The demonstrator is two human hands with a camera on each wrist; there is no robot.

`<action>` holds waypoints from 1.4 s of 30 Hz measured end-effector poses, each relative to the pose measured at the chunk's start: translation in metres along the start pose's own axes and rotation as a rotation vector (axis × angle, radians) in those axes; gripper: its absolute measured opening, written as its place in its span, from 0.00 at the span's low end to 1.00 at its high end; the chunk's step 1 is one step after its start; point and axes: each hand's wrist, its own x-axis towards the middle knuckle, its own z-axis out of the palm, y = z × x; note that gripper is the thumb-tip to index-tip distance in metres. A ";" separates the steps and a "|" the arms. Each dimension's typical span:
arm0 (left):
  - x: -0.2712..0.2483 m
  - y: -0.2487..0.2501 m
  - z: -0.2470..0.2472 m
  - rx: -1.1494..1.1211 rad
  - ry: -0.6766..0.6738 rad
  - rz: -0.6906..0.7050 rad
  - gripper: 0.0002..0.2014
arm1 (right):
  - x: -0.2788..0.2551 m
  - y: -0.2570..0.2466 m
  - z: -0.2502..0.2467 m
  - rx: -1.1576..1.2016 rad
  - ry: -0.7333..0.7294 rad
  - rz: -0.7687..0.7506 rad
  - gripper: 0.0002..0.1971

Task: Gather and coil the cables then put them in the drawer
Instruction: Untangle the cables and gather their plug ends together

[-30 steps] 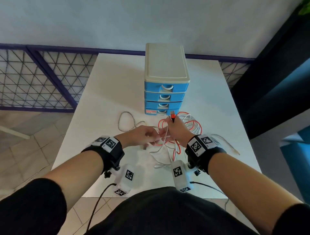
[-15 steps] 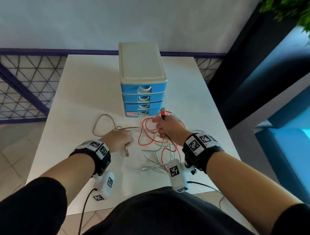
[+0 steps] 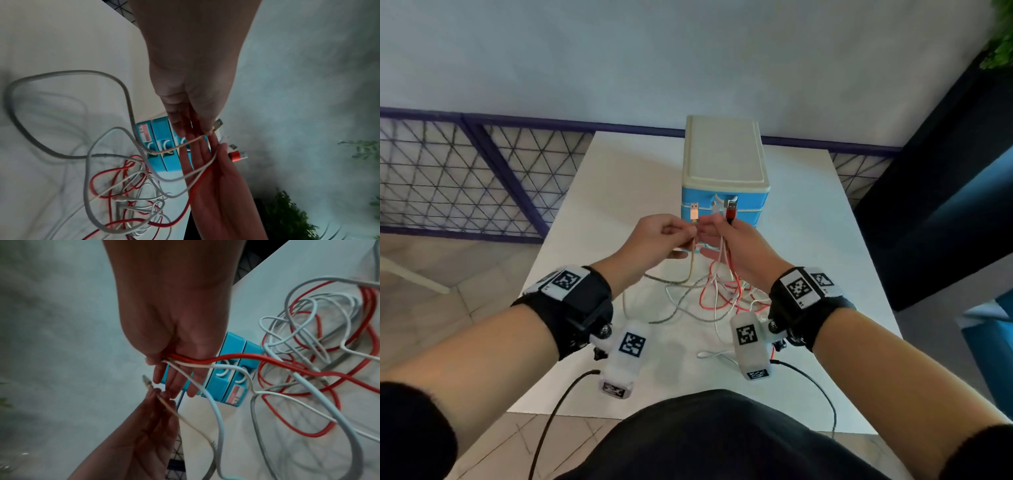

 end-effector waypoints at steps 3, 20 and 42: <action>-0.002 0.008 0.006 -0.035 0.027 -0.008 0.02 | -0.002 -0.009 0.009 0.044 -0.078 0.000 0.17; -0.001 0.031 0.065 0.344 -0.163 0.161 0.15 | -0.009 -0.020 -0.019 -0.316 0.268 -0.165 0.12; 0.008 -0.037 0.061 0.593 -0.106 0.433 0.25 | -0.015 -0.046 -0.037 0.193 0.392 -0.354 0.14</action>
